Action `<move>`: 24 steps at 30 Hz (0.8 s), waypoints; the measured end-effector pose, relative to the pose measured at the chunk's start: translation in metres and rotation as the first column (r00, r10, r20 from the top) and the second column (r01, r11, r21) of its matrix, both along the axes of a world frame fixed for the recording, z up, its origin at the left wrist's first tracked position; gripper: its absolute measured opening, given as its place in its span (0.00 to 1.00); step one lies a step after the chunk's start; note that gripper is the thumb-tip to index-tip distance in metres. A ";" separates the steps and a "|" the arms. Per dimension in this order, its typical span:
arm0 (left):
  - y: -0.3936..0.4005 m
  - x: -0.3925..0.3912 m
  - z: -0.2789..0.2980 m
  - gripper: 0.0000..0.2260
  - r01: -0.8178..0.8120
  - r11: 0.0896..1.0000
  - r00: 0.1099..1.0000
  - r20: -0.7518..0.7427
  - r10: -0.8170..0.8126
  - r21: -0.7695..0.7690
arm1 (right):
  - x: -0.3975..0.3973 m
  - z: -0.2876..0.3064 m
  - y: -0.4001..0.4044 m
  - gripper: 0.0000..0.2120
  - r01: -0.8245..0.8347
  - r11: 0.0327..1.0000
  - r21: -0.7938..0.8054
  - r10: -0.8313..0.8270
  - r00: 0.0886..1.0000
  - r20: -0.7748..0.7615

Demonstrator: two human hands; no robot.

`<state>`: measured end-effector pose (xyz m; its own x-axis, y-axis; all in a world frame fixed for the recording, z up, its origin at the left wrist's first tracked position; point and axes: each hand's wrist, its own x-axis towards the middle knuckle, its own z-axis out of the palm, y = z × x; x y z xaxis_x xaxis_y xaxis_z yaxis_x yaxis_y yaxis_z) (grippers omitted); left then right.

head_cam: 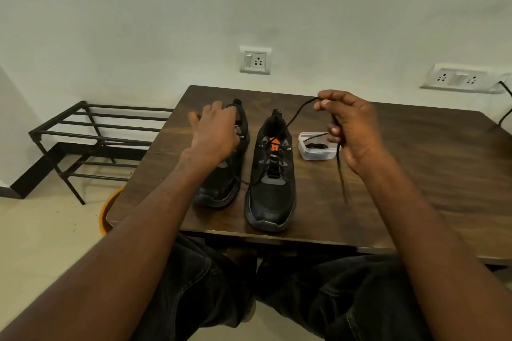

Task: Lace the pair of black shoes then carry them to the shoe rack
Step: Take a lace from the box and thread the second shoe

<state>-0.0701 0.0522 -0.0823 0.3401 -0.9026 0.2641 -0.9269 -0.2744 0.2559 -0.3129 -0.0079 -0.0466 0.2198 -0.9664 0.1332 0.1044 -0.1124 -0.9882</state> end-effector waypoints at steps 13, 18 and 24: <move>0.001 -0.022 0.006 0.07 0.414 0.908 0.775 -0.497 -0.392 -0.071 | 0.013 -0.012 0.001 0.03 0.022 0.981 -0.191 -0.077 0.955 -0.287; -0.004 -0.015 0.002 0.08 0.333 0.939 0.875 -0.345 -0.340 -0.082 | 0.010 -0.019 -0.003 0.03 0.035 0.986 -0.161 -0.085 0.946 -0.311; 0.002 -0.034 0.013 0.09 0.419 0.863 0.569 -0.659 -0.492 -0.283 | 0.023 -0.015 0.009 0.06 -0.148 0.977 -0.154 0.096 0.949 -0.301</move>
